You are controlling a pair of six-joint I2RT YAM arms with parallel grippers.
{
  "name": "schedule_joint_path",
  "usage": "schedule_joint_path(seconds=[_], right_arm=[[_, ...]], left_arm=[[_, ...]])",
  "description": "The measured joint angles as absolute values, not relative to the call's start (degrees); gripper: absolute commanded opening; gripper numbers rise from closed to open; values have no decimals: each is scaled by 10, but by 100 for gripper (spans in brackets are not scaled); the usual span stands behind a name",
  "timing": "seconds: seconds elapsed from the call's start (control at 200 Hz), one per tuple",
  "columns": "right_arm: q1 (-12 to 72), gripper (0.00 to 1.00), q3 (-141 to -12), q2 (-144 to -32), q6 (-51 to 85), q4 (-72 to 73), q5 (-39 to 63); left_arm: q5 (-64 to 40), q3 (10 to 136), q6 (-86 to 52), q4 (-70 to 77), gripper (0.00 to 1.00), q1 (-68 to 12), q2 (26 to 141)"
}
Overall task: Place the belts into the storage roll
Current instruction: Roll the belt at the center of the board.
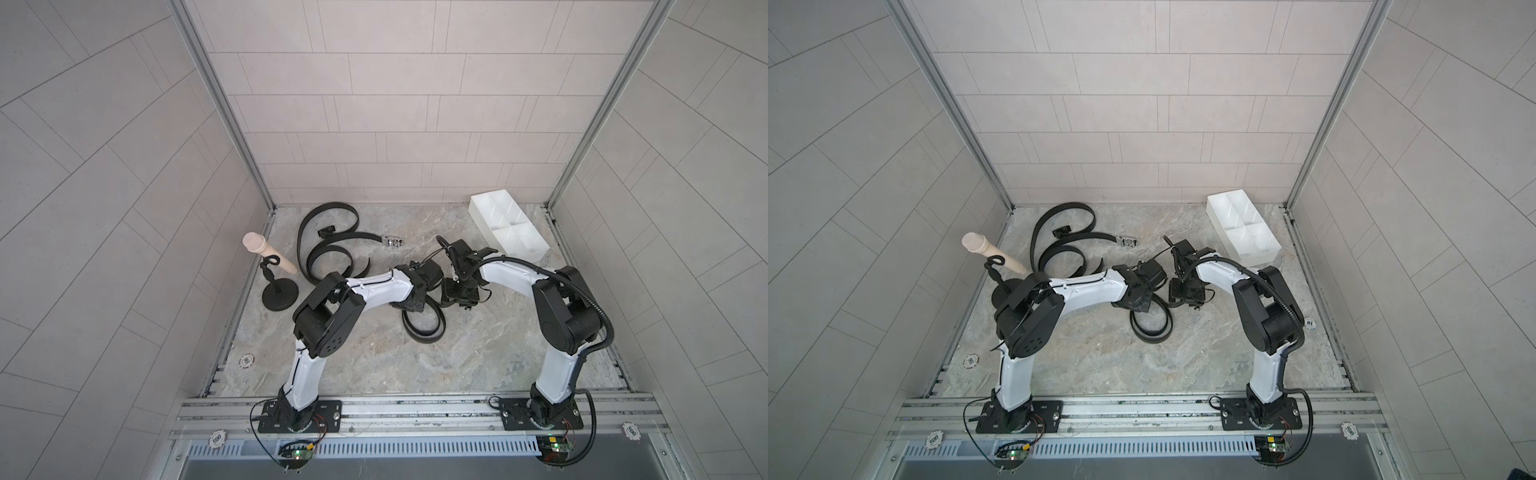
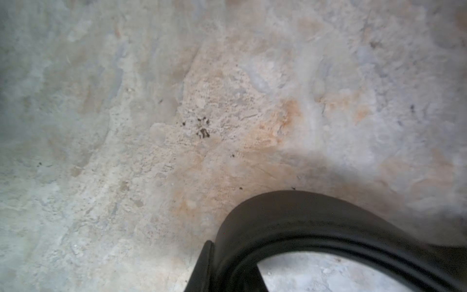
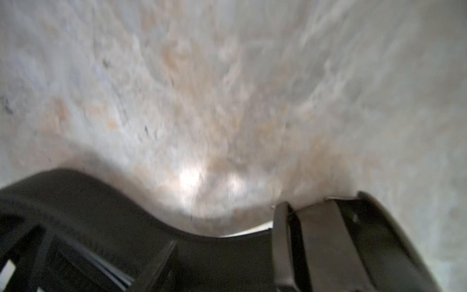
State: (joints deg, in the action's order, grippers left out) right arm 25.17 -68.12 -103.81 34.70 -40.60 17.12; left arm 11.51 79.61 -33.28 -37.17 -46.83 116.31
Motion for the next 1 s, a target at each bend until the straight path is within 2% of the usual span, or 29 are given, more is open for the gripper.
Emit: schedule_joint_path(seconds=[0.14, 0.235, 0.355, 0.486, 0.561, 0.621, 0.651, 0.721, 0.856, 1.001], right_arm=[[259, 67, -663, -959, 349, -452, 169], [257, 67, -694, -947, 340, -484, 168], [244, 67, -752, -973, 312, -506, 160], [223, 67, -847, -1057, 272, -508, 136], [212, 65, -897, -1114, 261, -502, 133], [206, 64, -914, -1151, 259, -489, 140], [204, 63, -913, -1161, 259, -481, 145], [202, 59, -885, -1167, 264, -464, 156], [205, 54, -782, -1127, 286, -427, 178], [216, 53, -684, -1056, 314, -394, 197]], left_arm=[[124, 818, -314, -385, 15, -460, 1178], [127, 825, -305, -382, 15, -449, 1183], [126, 829, -295, -385, 15, -445, 1186], [125, 831, -288, -386, 18, -444, 1187], [123, 832, -285, -386, 22, -443, 1187], [123, 832, -285, -387, 35, -441, 1190], [126, 832, -283, -383, 40, -440, 1190], [131, 835, -286, -375, 43, -432, 1192], [132, 837, -285, -361, 42, -423, 1196], [136, 844, -284, -361, 37, -423, 1202]])
